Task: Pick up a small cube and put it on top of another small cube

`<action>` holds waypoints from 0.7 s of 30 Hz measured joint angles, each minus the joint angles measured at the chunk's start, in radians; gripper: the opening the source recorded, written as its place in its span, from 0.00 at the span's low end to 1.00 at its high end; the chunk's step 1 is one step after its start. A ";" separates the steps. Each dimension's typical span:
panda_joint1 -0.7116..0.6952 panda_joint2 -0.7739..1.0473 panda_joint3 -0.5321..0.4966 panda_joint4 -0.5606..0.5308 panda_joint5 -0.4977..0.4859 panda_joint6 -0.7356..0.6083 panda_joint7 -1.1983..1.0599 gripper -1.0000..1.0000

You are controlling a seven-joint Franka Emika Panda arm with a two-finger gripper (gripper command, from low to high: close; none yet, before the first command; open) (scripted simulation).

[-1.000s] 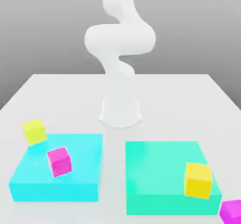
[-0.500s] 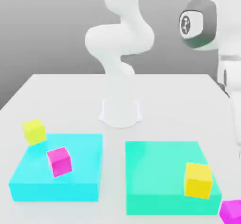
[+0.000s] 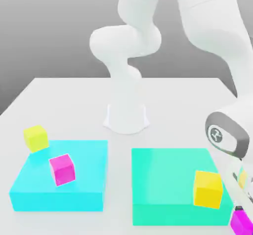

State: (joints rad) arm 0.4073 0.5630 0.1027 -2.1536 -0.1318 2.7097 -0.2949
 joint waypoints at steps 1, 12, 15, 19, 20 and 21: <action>0.000 0.000 0.000 0.000 0.000 -0.001 0.000 0.00; -0.075 -0.276 -0.054 -0.063 0.040 -0.163 0.040 0.00; -0.129 -0.380 -0.132 -0.121 0.026 -0.196 0.149 0.00; -0.258 -0.526 -0.226 -0.204 -0.012 -0.242 0.318 0.00; -0.298 -0.564 -0.247 -0.225 -0.023 -0.254 0.363 0.00; -0.341 -0.601 -0.259 -0.246 -0.034 -0.266 0.406 0.00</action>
State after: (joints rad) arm 0.0661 -0.0384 -0.1563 -2.3996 -0.1654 2.4434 0.1116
